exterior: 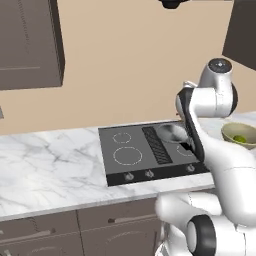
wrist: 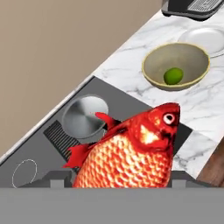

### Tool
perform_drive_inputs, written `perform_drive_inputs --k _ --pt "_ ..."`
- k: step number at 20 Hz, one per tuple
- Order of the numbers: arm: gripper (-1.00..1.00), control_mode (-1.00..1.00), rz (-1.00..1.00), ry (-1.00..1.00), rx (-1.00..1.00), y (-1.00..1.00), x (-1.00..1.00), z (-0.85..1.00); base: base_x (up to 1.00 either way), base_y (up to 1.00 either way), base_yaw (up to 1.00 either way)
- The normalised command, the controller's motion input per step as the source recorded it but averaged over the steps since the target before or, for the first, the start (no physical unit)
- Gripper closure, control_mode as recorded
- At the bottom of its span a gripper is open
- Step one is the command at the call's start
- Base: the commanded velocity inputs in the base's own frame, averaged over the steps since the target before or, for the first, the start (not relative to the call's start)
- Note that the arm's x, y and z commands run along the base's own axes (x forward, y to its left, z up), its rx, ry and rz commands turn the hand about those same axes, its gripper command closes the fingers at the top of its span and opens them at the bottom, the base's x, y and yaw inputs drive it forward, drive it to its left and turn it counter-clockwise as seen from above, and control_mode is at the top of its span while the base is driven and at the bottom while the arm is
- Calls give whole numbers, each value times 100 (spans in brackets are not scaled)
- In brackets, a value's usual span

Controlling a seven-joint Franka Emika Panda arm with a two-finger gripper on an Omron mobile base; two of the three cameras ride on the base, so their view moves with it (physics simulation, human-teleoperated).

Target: Place the fish on the plate and place the lime on the same plate.

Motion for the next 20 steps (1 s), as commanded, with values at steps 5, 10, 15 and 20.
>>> perform_drive_inputs --k 5,10,15,20 --pt "100 100 0 0 0 0 0 0 -58 -77 -3" --pt "100 100 0 0 0 0 0 0 0 -100 -4" --pt "100 100 0 0 0 0 0 0 0 -100 0" --pt "100 100 0 0 0 0 0 0 12 -74 5"
